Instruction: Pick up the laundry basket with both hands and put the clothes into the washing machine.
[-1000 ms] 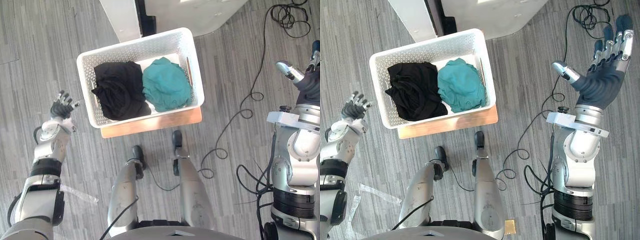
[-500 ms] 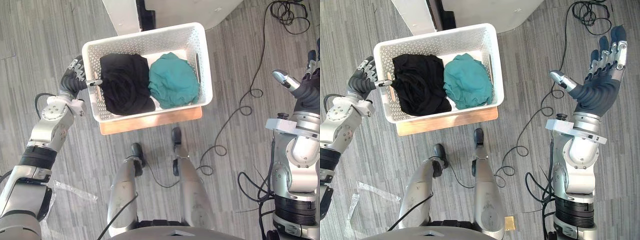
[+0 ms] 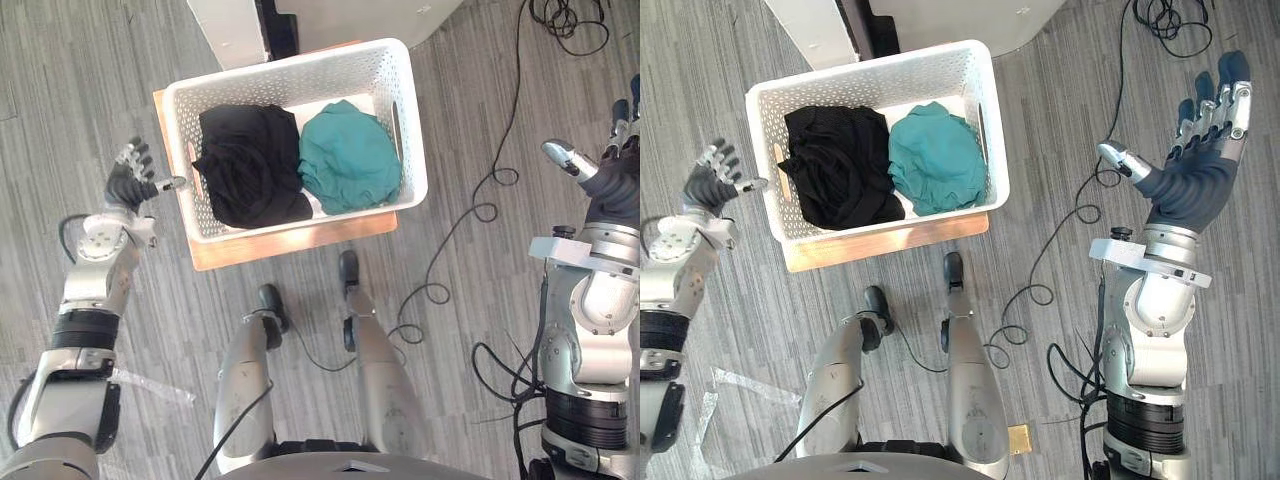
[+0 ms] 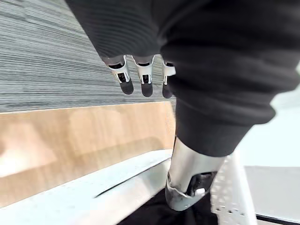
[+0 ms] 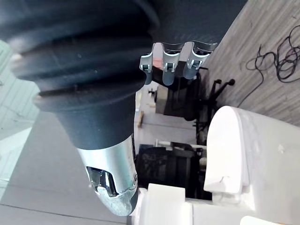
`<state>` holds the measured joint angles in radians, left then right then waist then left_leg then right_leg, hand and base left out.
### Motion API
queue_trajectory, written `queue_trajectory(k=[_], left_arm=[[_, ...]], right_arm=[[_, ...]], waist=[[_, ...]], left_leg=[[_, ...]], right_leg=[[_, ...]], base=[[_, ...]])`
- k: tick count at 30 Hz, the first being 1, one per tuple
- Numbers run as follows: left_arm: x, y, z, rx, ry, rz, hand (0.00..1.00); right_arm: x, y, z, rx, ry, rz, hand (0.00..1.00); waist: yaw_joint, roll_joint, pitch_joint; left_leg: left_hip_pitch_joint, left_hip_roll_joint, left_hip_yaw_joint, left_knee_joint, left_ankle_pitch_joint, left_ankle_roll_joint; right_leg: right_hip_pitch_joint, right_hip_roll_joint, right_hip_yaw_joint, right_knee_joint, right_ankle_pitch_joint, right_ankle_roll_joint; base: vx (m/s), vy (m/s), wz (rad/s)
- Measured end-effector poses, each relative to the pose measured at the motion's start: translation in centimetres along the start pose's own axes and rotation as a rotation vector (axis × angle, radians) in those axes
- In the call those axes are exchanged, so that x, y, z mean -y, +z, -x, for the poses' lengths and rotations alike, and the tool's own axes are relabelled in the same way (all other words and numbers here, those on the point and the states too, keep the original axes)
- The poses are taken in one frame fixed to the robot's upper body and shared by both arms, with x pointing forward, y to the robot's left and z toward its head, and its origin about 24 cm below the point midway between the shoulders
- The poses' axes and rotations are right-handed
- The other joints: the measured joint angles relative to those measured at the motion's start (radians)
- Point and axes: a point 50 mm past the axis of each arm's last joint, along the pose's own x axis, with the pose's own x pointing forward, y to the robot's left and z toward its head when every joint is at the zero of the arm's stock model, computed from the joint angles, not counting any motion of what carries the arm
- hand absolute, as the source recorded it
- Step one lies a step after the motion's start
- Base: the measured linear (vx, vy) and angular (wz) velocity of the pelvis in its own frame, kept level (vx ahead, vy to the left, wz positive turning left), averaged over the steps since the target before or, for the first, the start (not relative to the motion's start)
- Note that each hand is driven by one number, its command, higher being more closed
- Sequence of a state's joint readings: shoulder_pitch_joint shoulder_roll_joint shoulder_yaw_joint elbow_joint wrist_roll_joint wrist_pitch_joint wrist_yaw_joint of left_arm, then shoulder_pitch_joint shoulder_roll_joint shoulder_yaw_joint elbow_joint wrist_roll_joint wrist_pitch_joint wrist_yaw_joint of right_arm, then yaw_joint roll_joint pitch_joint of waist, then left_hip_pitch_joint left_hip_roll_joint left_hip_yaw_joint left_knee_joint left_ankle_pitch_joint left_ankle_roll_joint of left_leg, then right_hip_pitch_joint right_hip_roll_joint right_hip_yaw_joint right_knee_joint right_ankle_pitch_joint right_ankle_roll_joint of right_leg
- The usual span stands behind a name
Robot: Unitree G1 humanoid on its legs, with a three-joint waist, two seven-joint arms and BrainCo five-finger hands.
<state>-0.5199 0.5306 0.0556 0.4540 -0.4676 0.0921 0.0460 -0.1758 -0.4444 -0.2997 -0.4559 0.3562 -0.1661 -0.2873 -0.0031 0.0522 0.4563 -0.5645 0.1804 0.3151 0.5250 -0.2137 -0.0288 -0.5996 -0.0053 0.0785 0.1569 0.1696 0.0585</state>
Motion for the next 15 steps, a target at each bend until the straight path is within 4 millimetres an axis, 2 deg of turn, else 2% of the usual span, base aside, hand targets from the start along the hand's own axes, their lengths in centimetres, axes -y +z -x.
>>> queue_trajectory(k=[4, 11, 15], left_arm=[[1.0, -1.2, -0.4, -0.04, 0.006, 0.09, 0.0], [2.5, -0.7, -1.7, -0.044, 0.003, 0.156, 0.0], [3.3, -0.3, -2.0, -0.043, -0.03, 0.142, 0.0]], right_arm=[[-0.8, 0.9, -1.3, 0.072, 0.004, -0.04, 0.0], [-2.0, 3.2, -3.8, 0.204, 0.068, -0.058, 0.0], [-2.9, 2.7, -4.7, 0.172, 0.15, -0.099, 0.0]], waist=[[0.001, -0.004, -0.002], [-0.001, -0.005, -0.002], [-0.004, -0.006, -0.003]], left_leg=[[-0.003, 0.006, 0.007, 0.002, -0.001, 0.0], [-0.014, 0.01, 0.012, 0.02, -0.003, 0.004], [-0.02, 0.013, 0.012, 0.023, -0.003, 0.006]], right_leg=[[-0.008, 0.006, 0.007, 0.001, 0.003, -0.001], [-0.016, 0.006, 0.019, -0.002, 0.018, 0.004], [-0.011, 0.006, 0.016, -0.029, 0.022, -0.002]], base=[[0.01, -0.074, -0.07], [-0.01, -0.072, -0.04], [-0.02, -0.068, -0.02]])
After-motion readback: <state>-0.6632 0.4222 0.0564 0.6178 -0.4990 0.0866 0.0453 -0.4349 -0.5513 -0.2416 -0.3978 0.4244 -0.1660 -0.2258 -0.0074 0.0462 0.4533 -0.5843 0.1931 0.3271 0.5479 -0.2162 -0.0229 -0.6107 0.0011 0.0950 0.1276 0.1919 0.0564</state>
